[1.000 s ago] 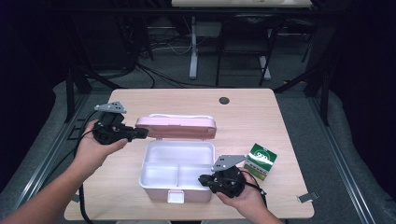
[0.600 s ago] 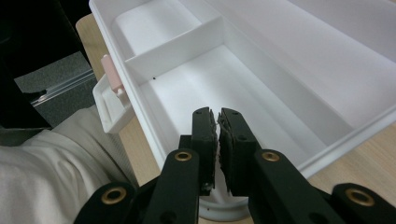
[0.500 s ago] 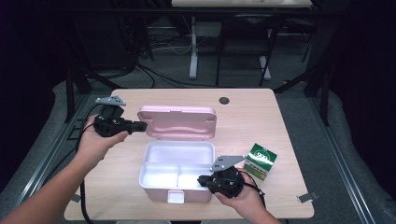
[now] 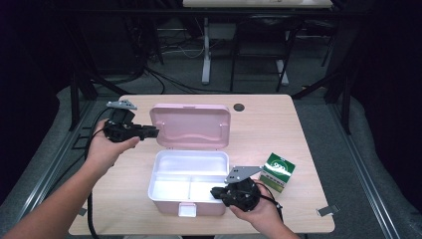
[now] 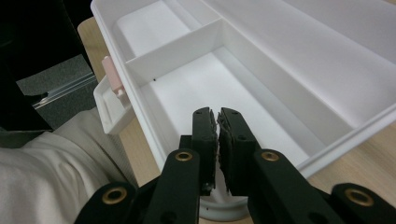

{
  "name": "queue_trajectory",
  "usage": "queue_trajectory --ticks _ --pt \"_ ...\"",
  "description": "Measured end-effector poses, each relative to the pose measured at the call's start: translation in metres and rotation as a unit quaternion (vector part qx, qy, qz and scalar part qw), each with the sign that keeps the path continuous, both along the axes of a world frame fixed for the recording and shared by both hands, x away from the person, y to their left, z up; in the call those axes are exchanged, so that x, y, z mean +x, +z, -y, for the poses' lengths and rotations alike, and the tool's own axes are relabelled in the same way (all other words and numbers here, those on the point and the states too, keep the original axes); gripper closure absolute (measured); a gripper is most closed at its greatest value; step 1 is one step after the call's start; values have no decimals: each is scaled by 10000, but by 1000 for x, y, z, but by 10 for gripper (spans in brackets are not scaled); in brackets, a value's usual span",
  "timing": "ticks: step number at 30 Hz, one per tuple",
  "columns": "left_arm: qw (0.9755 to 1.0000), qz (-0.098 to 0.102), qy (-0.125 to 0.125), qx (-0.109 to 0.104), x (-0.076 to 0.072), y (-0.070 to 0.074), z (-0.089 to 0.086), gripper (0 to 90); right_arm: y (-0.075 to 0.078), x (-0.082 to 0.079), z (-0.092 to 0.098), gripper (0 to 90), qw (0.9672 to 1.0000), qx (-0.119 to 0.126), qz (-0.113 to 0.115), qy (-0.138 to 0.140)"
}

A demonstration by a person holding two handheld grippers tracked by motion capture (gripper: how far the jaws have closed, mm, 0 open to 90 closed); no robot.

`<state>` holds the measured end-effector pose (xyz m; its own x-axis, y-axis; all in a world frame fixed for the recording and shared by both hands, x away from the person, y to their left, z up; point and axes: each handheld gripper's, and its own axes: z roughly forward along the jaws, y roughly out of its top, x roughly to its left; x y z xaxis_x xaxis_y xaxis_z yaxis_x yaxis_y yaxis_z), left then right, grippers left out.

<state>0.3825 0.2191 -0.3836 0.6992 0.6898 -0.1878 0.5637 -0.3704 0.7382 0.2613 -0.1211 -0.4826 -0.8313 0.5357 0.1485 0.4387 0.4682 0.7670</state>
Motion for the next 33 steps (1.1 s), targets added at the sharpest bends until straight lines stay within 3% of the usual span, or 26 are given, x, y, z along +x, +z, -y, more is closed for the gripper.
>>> queue_trajectory --ticks 8,18,25,33 --pt "10000 9 0 65 -2 -5 -5 664 0 0 0 850 10000 7 21 -6" --pt "9999 -26 -103 123 -6 -10 -6 641 -2 0 1 875 10000 63 52 2" --pt "9993 8 -316 205 -10 -9 -4 637 -2 0 2 876 9999 83 68 -29" --pt "9970 46 -629 449 -17 -6 5 636 -2 -1 1 851 9999 97 62 -23"
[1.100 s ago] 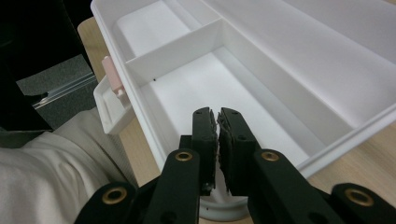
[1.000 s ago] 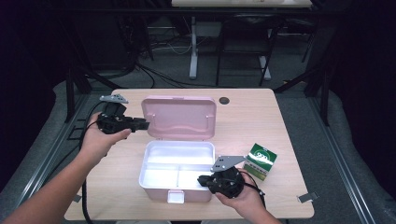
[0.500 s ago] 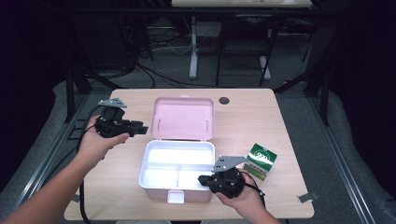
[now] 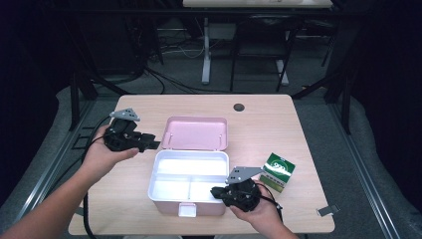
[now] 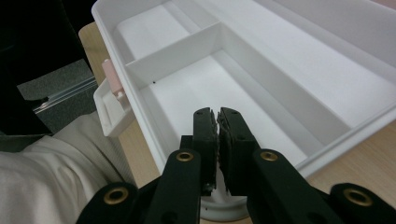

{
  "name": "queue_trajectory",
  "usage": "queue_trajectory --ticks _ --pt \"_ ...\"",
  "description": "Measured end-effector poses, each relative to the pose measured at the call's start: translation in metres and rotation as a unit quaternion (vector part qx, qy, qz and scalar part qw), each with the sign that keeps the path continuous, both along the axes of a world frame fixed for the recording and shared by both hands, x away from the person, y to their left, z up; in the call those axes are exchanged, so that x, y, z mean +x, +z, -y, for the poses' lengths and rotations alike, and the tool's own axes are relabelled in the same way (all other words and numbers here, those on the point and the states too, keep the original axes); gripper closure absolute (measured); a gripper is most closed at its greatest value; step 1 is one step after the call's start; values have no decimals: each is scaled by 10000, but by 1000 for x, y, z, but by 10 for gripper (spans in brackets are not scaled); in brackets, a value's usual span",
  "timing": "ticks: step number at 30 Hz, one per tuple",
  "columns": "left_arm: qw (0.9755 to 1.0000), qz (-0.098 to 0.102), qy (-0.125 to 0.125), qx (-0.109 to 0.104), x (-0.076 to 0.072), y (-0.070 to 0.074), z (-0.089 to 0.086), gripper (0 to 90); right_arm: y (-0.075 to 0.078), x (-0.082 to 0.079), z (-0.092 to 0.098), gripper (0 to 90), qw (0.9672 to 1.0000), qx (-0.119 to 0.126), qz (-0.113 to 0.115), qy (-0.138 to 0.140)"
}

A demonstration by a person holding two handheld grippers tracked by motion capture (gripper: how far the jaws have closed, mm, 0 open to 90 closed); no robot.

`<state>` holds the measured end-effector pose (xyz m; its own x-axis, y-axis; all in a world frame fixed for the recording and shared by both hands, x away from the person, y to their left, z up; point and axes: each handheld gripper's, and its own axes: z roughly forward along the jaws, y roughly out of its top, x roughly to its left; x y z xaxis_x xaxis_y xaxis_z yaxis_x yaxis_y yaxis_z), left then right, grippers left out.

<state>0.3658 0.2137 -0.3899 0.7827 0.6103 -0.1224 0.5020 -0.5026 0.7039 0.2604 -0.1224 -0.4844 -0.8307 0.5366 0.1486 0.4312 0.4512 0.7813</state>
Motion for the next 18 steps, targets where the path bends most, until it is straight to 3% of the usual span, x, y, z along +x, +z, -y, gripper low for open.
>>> queue_trajectory --ticks 10,18 --pt "9980 200 -403 446 -7 6 15 639 0 0 -1 835 10000 12 -5 -25" --pt "9929 204 -813 843 -8 9 28 650 3 -2 0 817 10000 63 -34 19"
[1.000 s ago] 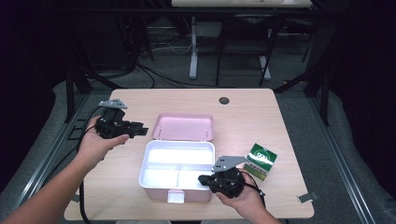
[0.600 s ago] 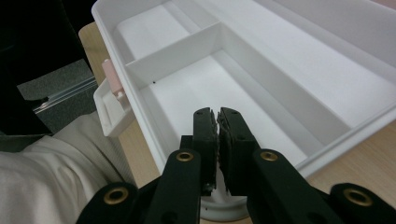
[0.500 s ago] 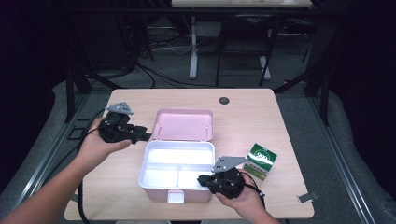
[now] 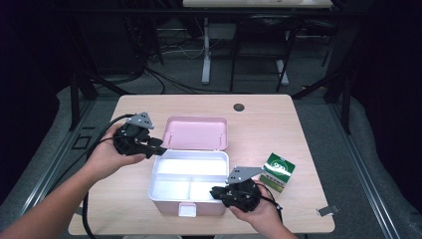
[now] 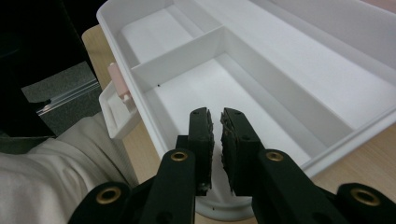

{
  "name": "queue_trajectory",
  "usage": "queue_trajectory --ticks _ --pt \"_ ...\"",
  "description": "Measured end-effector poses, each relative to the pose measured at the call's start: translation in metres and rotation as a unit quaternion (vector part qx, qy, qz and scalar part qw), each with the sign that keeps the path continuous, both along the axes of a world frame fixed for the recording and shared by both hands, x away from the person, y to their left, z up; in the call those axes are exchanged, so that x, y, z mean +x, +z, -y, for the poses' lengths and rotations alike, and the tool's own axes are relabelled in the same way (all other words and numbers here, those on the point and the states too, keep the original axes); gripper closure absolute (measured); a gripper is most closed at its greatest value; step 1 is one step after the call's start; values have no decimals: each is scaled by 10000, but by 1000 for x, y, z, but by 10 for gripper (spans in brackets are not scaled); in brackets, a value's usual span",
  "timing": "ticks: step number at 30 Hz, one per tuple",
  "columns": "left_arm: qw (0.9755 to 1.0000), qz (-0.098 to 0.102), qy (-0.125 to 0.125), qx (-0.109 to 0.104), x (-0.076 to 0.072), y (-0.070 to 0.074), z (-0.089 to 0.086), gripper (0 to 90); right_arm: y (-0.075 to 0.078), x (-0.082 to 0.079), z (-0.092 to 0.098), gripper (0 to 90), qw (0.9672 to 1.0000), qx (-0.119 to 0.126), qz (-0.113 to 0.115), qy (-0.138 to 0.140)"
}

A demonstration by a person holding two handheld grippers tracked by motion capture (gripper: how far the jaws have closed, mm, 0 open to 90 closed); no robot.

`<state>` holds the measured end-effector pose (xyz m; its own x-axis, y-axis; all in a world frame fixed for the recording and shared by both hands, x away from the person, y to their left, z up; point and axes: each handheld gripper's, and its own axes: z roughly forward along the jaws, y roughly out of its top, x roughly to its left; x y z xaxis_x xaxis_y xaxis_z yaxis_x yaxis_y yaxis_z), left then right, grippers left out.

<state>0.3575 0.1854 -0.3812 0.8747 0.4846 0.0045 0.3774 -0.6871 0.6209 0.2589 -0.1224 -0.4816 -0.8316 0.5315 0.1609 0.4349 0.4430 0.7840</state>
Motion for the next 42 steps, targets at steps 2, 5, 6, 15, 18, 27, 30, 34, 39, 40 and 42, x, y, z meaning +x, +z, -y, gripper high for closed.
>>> queue_trajectory --ticks 2,5,6,15,18,27,30,34,39,40,42 --pt "9999 10 -82 69 -1 1 3 651 1 -1 1 815 10000 -15 -2 -7" --pt "9997 -2 -195 167 -1 3 8 651 3 -1 3 808 10000 -8 12 -27" --pt "9995 -2 -236 194 -2 3 9 651 4 -2 4 806 10000 -4 4 -17" --pt "9974 0 -500 515 0 2 20 667 12 -5 12 773 10000 49 23 -60" --pt "9967 18 -546 593 0 3 24 667 13 -5 14 756 10000 52 -6 -53" --pt "9930 25 -794 873 -2 3 36 667 17 -5 18 740 9999 45 17 -97" --pt "9914 15 -871 977 -2 2 40 669 18 -5 20 738 9999 48 39 -128" --pt "9888 13 -973 1135 -3 0 45 670 20 -5 23 737 9999 58 53 -146" --pt "9861 1 -1066 1272 -4 -2 52 679 21 -5 27 736 9997 78 55 -212" --pt "9854 3 -1087 1310 -4 -3 54 685 21 -5 28 736 9997 91 56 -221" --pt "9840 -25 -1144 1369 -4 -4 56 695 20 -5 30 736 9996 113 61 -238"
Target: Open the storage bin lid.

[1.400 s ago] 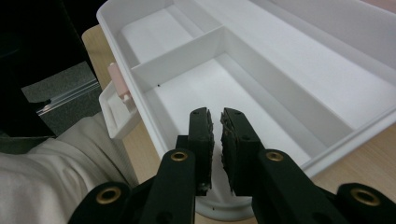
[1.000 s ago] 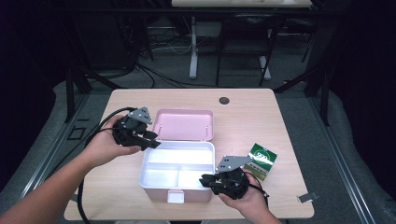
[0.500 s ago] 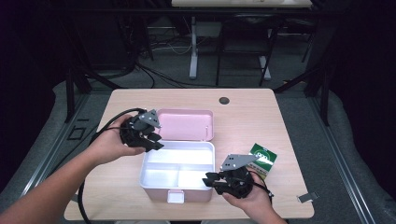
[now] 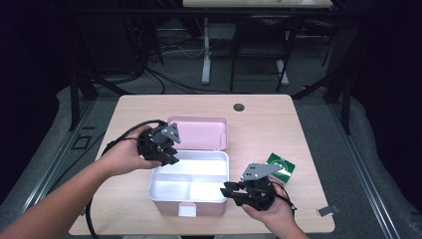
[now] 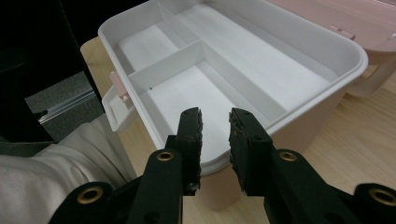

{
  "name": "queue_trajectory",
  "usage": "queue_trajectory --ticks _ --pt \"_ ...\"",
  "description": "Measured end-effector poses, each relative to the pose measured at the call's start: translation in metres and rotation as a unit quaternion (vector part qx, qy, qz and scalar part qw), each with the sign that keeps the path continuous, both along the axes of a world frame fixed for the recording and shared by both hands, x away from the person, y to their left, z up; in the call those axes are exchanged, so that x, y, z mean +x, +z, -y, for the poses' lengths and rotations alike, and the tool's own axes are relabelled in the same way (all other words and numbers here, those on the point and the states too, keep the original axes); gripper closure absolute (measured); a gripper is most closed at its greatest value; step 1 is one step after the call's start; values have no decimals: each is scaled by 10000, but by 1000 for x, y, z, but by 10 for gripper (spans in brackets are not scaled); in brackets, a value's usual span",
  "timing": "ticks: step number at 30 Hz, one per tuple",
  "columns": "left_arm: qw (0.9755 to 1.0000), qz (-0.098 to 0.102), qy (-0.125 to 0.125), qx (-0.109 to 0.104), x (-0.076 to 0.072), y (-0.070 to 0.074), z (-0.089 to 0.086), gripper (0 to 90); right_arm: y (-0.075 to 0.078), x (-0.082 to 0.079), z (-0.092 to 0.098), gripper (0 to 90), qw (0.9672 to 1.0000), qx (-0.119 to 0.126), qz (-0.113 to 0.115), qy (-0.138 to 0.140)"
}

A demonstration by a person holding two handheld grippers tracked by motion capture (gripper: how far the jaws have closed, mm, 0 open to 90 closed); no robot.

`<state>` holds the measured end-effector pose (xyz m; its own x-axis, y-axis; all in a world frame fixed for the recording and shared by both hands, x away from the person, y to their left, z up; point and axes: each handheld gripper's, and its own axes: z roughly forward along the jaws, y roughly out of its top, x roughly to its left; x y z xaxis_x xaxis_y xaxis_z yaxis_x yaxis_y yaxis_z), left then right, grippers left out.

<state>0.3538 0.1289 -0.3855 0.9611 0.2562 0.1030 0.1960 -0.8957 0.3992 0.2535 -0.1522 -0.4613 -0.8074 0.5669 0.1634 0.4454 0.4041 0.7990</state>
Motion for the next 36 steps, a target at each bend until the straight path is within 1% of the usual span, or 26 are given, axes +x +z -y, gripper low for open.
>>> queue_trajectory --ticks 6,11,18,23,25,27,30,31,35,36 --pt "9997 -56 -117 220 -1 -7 8 717 -1 -1 4 736 10000 -16 6 -65" --pt "9990 -67 -226 378 -1 -10 13 728 -2 -1 8 736 9999 34 -11 -103" --pt "9982 -120 -327 486 -2 -16 21 751 -4 -1 12 736 9999 52 -23 -150" --pt "9969 -133 -429 651 -2 -21 27 760 -5 -2 14 736 9998 58 -16 -192" --pt "9967 -128 -454 665 -3 -23 29 762 -6 -2 15 736 9998 75 -44 -179" --pt "9962 -138 -487 714 -4 -25 31 765 -6 -2 16 736 9998 38 -39 -202" --pt "9955 -137 -530 779 -3 -27 34 765 -7 -2 18 736 9998 56 -46 -201" --pt "9956 -132 -524 771 -4 -28 34 765 -7 -2 18 736 9997 59 -54 -213" --pt "9944 -163 -573 873 -4 -30 37 766 -7 -2 21 735 9997 59 -57 -244" --pt "9944 -186 -569 869 -4 -31 38 767 -8 -2 21 736 9996 80 -45 -255"
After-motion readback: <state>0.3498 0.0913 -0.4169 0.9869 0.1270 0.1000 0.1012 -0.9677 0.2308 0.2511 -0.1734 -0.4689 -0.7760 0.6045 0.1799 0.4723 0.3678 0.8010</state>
